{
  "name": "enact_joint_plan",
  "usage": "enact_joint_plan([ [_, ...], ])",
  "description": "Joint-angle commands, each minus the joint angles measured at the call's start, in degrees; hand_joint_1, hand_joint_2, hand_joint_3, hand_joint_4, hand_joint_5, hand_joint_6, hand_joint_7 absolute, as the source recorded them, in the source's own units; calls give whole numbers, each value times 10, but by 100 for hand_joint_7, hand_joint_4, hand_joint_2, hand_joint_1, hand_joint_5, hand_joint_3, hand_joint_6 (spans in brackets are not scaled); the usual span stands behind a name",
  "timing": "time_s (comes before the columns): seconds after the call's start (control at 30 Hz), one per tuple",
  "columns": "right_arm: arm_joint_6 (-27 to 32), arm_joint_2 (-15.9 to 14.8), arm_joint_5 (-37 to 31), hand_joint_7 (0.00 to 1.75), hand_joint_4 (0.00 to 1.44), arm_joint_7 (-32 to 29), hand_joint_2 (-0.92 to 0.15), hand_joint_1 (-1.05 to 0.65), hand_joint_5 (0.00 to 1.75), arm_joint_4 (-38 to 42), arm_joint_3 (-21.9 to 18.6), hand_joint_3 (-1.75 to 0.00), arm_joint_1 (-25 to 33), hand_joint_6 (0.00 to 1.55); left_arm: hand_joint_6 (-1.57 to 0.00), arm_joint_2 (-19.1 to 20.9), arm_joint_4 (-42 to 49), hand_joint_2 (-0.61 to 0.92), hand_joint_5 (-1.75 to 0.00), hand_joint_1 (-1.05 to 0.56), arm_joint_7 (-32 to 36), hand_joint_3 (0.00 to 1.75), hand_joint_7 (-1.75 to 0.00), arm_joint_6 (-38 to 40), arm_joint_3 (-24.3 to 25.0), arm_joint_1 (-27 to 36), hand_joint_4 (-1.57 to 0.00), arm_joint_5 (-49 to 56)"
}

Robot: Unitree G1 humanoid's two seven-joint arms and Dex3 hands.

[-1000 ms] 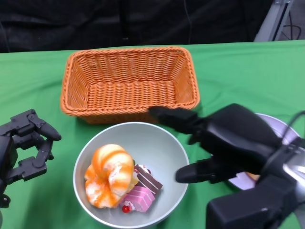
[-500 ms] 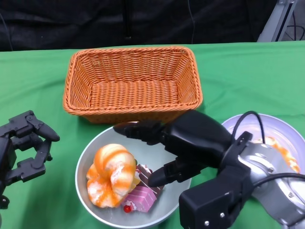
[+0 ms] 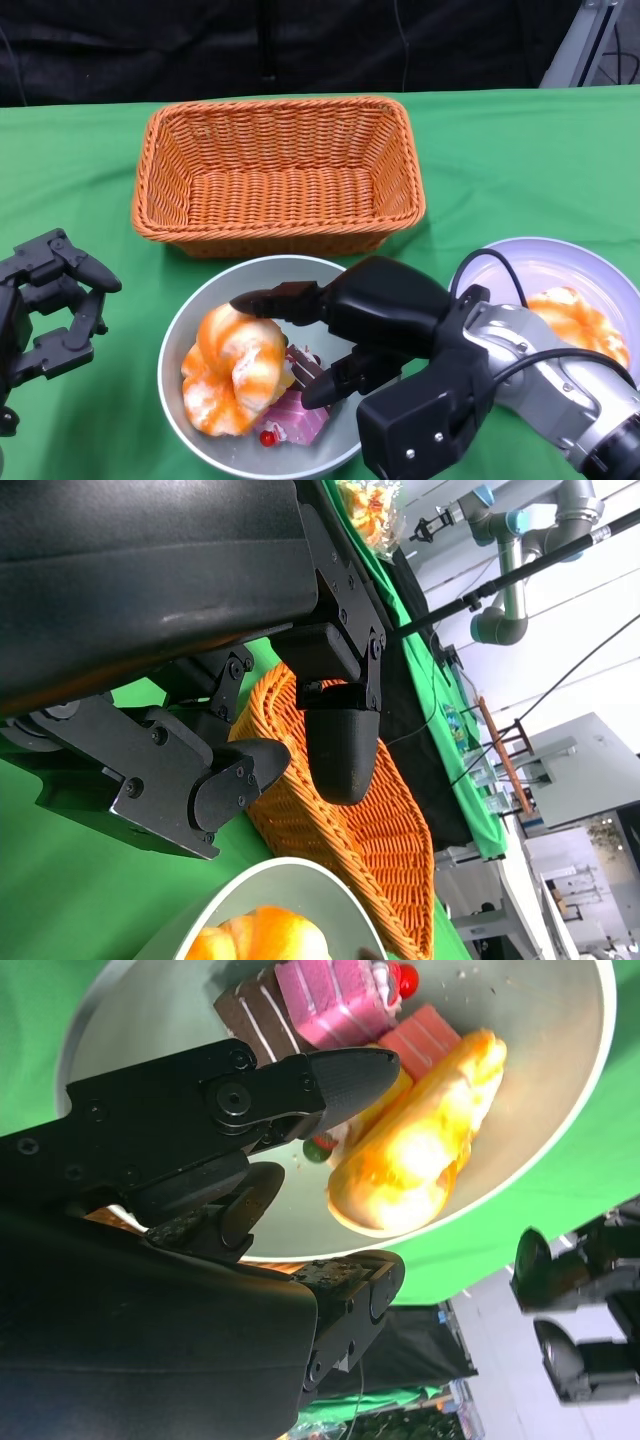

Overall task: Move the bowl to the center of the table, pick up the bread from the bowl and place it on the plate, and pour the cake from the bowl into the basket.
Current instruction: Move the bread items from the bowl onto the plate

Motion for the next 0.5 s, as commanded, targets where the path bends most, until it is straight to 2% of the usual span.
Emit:
enact_joint_plan([
  [0.03,-12,2,-3,0,71,-13,-92,-80,0,15,2,-21,-16,31,-74,6,-9,64,-165,2,8,100,-135,7,6,-1,-81,-6],
  [0.27,10,23,-49,1,65,-29,-92,-75,0,87,33,-18,-46,31,-75,7,-4,67,-164,6,3,100,-133,-2,13,-3,-77,-18],
  [0.5,-2,34,-56,0,65,-68,-92,-74,0,117,47,-19,-51,26,-76,6,-10,67,-162,4,12,98,-130,-6,12,1,-79,-8],
])
